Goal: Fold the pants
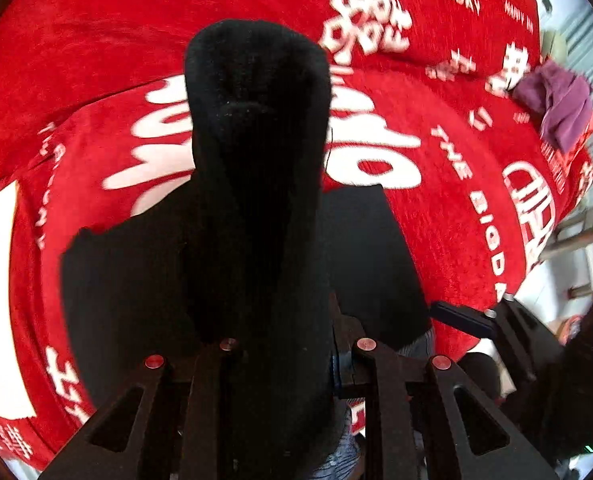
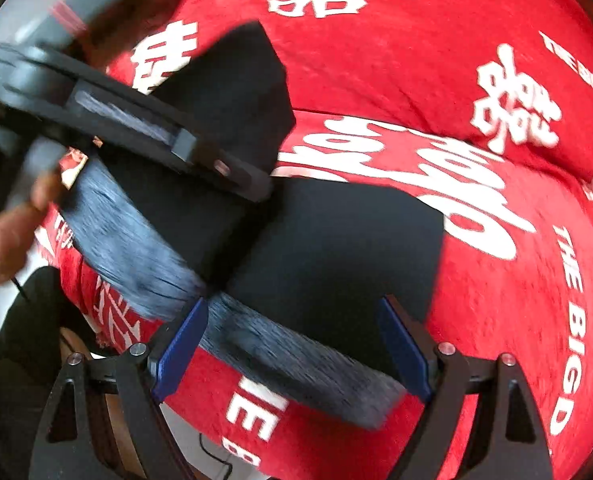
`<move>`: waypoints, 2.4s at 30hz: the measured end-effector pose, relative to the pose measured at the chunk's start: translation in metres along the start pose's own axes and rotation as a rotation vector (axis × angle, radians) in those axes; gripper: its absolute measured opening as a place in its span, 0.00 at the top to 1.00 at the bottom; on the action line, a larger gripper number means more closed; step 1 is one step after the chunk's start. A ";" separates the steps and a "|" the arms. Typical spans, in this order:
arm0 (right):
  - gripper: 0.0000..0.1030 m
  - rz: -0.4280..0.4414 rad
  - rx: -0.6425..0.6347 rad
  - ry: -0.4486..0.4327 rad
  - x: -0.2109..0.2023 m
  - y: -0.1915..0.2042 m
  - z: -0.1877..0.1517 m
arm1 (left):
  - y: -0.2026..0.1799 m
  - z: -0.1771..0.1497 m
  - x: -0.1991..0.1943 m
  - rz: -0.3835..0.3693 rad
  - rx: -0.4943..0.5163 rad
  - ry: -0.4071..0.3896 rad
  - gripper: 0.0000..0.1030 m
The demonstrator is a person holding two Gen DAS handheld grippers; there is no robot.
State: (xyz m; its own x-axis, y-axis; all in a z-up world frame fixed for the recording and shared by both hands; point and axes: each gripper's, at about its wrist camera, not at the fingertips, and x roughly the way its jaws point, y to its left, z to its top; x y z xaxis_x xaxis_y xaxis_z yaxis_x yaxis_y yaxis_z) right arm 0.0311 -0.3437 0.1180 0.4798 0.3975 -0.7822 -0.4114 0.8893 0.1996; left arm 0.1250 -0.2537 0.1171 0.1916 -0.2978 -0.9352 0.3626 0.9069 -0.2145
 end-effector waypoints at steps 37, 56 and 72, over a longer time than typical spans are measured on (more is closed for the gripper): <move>0.37 -0.024 0.540 -0.136 -0.035 -0.060 -0.014 | 0.056 -0.089 -0.014 0.090 0.020 -0.155 0.00; 0.09 -0.162 0.147 0.193 0.098 -0.036 0.100 | 0.057 -0.090 -0.013 0.086 -0.032 -0.178 0.00; 0.00 -0.046 0.022 -0.139 -0.056 0.045 0.010 | 0.078 -0.117 -0.037 0.101 -0.163 -0.206 0.00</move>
State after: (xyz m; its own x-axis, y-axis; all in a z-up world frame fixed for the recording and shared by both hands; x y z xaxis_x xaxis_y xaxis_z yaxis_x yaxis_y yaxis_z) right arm -0.0065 -0.3241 0.1766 0.6012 0.3820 -0.7019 -0.3700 0.9116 0.1791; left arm 0.0395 -0.1369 0.1023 0.4063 -0.2429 -0.8808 0.1840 0.9660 -0.1815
